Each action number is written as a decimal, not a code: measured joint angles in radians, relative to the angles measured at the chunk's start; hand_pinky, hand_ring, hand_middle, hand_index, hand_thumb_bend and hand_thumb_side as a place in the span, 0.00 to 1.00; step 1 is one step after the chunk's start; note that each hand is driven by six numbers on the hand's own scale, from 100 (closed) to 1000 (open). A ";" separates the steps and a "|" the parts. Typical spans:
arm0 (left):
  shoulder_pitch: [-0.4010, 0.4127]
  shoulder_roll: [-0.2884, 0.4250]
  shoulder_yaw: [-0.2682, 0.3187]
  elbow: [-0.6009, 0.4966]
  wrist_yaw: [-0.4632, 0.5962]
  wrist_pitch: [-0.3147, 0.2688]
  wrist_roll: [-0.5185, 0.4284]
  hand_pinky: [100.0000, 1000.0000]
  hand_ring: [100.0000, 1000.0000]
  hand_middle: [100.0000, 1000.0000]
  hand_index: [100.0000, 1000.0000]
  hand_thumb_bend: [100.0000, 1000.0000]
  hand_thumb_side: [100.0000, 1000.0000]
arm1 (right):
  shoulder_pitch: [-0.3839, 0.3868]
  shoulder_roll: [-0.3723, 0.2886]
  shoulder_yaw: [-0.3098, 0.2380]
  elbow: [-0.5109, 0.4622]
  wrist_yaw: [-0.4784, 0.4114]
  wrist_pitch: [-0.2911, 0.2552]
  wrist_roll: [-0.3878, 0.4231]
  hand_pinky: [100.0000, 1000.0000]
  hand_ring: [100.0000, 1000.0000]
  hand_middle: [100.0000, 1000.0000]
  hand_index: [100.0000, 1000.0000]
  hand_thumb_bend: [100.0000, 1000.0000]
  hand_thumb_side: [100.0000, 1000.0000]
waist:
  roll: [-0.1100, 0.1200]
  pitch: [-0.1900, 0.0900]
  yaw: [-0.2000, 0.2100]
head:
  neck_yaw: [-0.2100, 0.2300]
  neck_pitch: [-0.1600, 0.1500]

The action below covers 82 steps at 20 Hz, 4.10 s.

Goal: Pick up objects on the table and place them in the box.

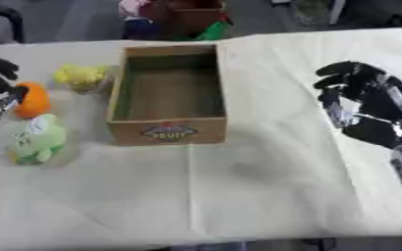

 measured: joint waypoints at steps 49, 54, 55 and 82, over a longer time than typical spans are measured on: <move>-0.317 -0.252 0.074 0.245 -0.505 -0.265 -0.420 0.53 0.33 0.31 0.44 0.00 0.14 | 0.001 0.013 0.002 0.007 -0.005 0.002 0.019 0.57 0.67 0.69 0.72 0.00 0.06 | -0.018 -0.008 0.003 | 0.003 0.000; -0.449 -0.336 0.043 0.313 -0.513 -0.265 -0.390 0.54 0.34 0.32 0.45 0.02 0.14 | -0.010 0.024 0.018 0.009 -0.013 0.002 0.035 0.57 0.67 0.68 0.72 0.00 0.06 | -0.036 -0.007 -0.019 | 0.023 0.000; -0.475 -0.359 0.034 0.337 -0.524 -0.268 -0.386 0.54 0.35 0.33 0.47 0.05 0.14 | -0.013 0.027 0.021 0.009 -0.014 0.002 0.038 0.57 0.67 0.68 0.72 0.00 0.06 | -0.040 -0.005 -0.024 | 0.028 0.000; -0.519 -0.473 0.035 0.402 -0.577 -0.314 -0.194 0.72 0.62 0.63 0.72 0.37 0.17 | -0.034 0.044 0.041 0.012 -0.022 0.005 0.065 0.57 0.67 0.68 0.73 0.00 0.06 | -0.026 0.013 -0.049 | 0.056 0.000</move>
